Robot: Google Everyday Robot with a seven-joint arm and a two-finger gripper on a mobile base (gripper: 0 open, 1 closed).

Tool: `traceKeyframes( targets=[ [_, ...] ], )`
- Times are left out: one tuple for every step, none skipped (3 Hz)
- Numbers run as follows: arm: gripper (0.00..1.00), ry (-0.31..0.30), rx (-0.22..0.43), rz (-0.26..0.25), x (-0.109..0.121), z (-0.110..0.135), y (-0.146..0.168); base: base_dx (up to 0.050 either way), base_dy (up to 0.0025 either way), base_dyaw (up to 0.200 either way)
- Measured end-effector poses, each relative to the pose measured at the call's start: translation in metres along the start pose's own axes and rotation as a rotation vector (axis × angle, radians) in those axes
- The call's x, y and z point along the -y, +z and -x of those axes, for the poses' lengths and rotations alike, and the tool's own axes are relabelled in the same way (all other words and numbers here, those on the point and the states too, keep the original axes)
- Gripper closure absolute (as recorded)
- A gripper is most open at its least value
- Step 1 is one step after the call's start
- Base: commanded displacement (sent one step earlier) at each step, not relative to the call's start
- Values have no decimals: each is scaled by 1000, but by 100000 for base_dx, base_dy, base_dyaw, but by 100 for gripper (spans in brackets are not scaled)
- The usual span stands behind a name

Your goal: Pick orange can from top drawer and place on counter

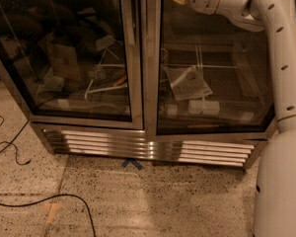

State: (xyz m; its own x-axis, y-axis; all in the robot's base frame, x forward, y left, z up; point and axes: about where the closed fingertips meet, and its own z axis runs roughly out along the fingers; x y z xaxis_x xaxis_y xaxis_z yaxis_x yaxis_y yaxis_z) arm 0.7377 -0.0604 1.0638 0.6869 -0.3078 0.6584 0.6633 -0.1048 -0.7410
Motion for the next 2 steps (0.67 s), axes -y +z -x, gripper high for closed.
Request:
traceKeyframes(
  targets=[
    [100, -35, 1, 75, 3, 10, 1, 0, 0, 0],
    [96, -10, 25, 60, -4, 21, 12, 0, 0, 0]
  ],
)
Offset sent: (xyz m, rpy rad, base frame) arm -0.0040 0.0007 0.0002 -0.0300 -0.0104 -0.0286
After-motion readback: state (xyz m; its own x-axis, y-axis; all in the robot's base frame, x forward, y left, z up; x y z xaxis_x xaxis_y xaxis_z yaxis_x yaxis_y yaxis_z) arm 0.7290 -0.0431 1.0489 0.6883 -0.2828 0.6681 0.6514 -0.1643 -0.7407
